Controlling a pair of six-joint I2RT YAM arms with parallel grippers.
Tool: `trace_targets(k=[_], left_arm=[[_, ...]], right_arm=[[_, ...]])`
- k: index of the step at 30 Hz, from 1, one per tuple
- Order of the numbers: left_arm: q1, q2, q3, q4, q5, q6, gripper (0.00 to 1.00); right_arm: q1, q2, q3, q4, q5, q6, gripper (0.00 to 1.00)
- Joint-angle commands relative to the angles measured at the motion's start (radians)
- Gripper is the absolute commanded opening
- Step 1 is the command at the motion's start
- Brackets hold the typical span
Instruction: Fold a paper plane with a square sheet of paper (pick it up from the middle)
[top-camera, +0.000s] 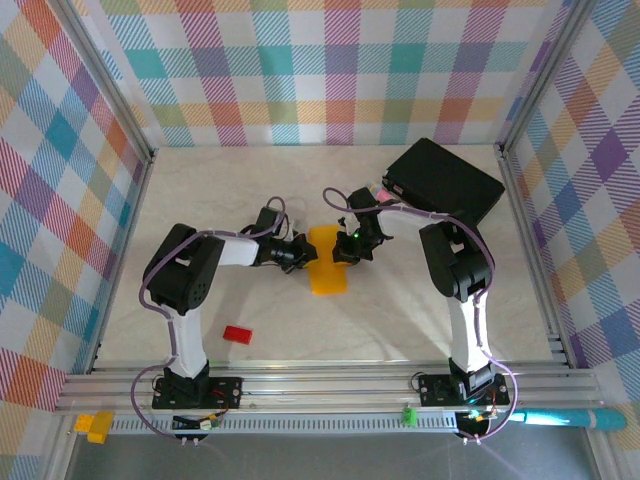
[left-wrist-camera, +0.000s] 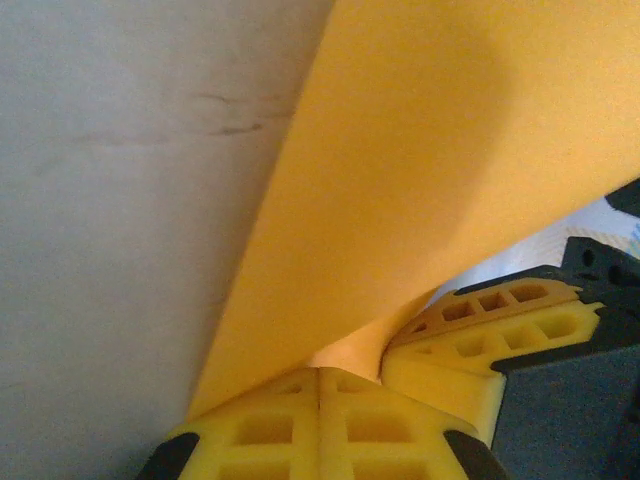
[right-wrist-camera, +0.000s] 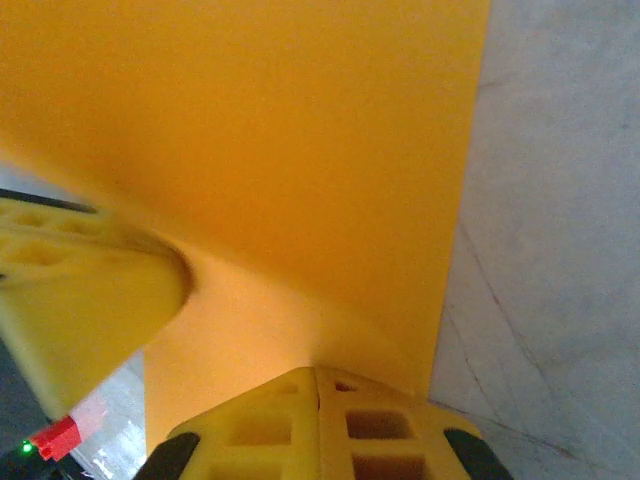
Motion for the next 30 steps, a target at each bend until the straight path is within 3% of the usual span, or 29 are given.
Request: trace_targets(k=[1, 5, 10, 17, 23, 30], left_arm=[[0.096, -0.006, -0.062, -0.042, -0.064, 0.039, 0.00], [0.118, -0.067, -0.055, -0.081, -0.044, 0.067, 0.00], [0.041, -0.135, -0.013, -0.045, -0.013, 0.046, 0.00], [-0.031, 0.013, 0.064, 0.052, -0.008, -0.041, 0.00], [0.023, 0.084, 0.083, 0.056, -0.011, -0.047, 0.00], [0.124, 0.037, 0.100, -0.156, -0.082, 0.096, 0.00]], right_arm=[[-0.017, 0.149, -0.095, -0.193, 0.364, -0.019, 0.04], [-0.018, 0.152, -0.095, -0.190, 0.360, -0.018, 0.04], [-0.018, 0.155, -0.094, -0.186, 0.353, -0.018, 0.04], [-0.017, 0.162, -0.096, -0.186, 0.350, -0.014, 0.04], [-0.017, 0.167, -0.095, -0.193, 0.356, -0.016, 0.04], [-0.018, 0.163, -0.101, -0.185, 0.365, -0.011, 0.04]])
